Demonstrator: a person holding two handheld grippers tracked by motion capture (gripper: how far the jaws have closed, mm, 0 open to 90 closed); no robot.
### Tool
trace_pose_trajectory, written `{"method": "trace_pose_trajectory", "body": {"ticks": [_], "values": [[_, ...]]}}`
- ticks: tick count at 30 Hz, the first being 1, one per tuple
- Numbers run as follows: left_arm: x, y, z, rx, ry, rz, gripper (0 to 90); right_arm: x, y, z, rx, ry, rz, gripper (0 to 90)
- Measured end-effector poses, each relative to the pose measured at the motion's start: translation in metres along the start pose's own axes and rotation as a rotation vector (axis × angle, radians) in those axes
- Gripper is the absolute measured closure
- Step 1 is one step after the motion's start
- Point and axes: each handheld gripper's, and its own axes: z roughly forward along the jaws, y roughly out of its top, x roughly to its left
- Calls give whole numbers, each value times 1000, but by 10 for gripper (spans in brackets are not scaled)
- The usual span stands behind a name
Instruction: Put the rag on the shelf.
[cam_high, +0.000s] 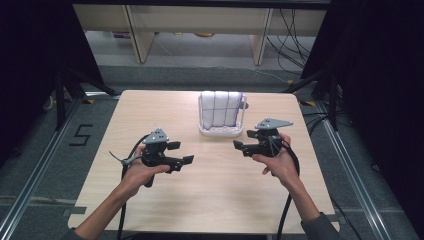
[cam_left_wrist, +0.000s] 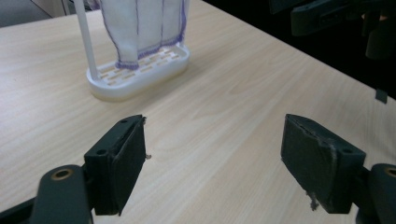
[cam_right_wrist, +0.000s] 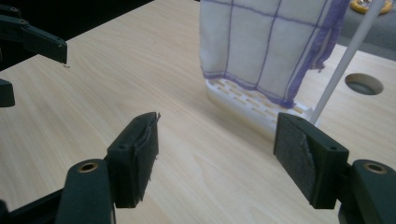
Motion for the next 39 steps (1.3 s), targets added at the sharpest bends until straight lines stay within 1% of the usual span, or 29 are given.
{"method": "trace_pose_trajectory", "body": {"ticks": [1, 2, 3, 5, 6, 7, 8, 9, 11, 13, 14, 15, 16, 17, 18, 19, 20, 21, 25, 26, 27, 28, 29, 30, 34, 35, 36, 38, 39], "values": [[-1, -2, 0, 0, 12, 12, 218, 0, -3, 1, -3, 0, -8, 317], [-2, -4, 0, 10, 26, 20, 218, 2, -6, 1, 5, 6, 11, 317], [-3, -7, 1, 9, 19, 22, 217, 4, -9, 3, 2, 5, 18, 317], [-5, -13, 2, 15, 23, 16, 215, 3, -17, 6, 4, 8, 0, 317], [-6, -16, 3, 32, 23, 21, 215, 4, -19, 6, 10, 12, 0, 317], [-7, -20, 3, 24, 29, 19, 214, 7, -23, 7, 19, 19, 30, 319], [-7, -23, 4, 28, 23, 15, 214, 6, -25, 8, 14, 20, 14, 324], [-8, -32, 5, 27, 23, -3, 214, 6, -26, 9, 18, 16, 2, 325], [-9, -34, 5, 39, 29, -11, 215, 9, -31, 12, 35, 5, 6, 324], [-10, -40, 4, 45, 47, 12, 213, 10, -34, 15, 39, 5, -1, 324], [-11, -43, 3, 47, 67, 24, 212, 12, -36, 15, 51, 14, 5, 324], [-10, -46, 2, 45, 70, 30, 212, 14, -37, 16, 51, 22, 10, 324], [-10, -49, 1, 43, 64, 18, 211, 14, -38, 16, 59, 17, -8, 319], [-10, -51, -1, 45, 68, 11, 211, 16, -39, 16, 78, 16, 3, 316], [-10, -53, -3, 49, 60, 6, 209, 17, -41, 16, 55, 12, -4, 318], [-10, -55, -5, 47, 64, 5, 208, 19, -42, 15, 71, 23, 11, 318], [-10, -58, -6, 37, 64, 5, 208, 20, -43, 13, 76, 24, 2, 318], [-11, -59, -9, 46, 73, -4, 208, 22, -45, 13, 67, 30, -8, 318], [-13, -67, -14, 36, 63, 1, 206, 30, -51, 8, 80, 36, 19, 317], [-14, -68, -16, 44, 60, 6, 206, 31, -53, 9, 73, 33, 7, 317], [-15, -70, -16, 36, 56, 5, 206, 33, -55, 7, 77, 33, 19, 316], [-17, -72, -17, 37, 53, 8, 206, 33, -56, 7, 76, 40, -2, 314], [-19, -74, -18, 43, 54, 6, 206, 34, -59, 8, 78, 60, 2, 314], [-20, -76, -18, 43, 52, 10, 206, 37, -61, 6, 85, 47, 7, 313], [-25, -86, -20, 49, 44, -4, 204, 41, -71, 5, 105, 59, 1, 311], [-26, -89, -19, 57, 29, 0, 204, 42, -74, 5, 112, 60, -2, 311], [-27, -90, -20, 69, 33, 2, 204, 43, -77, 4, 121, 67, -1, 309], [-30, -94, -19, 64, 29, -8, 204, 46, -81, 2, 122, 65, 7, 304], [-31, -94, -20, 70, 30, 5, 204, 47, -83, 0, 130, 73, 13, 304]]}}
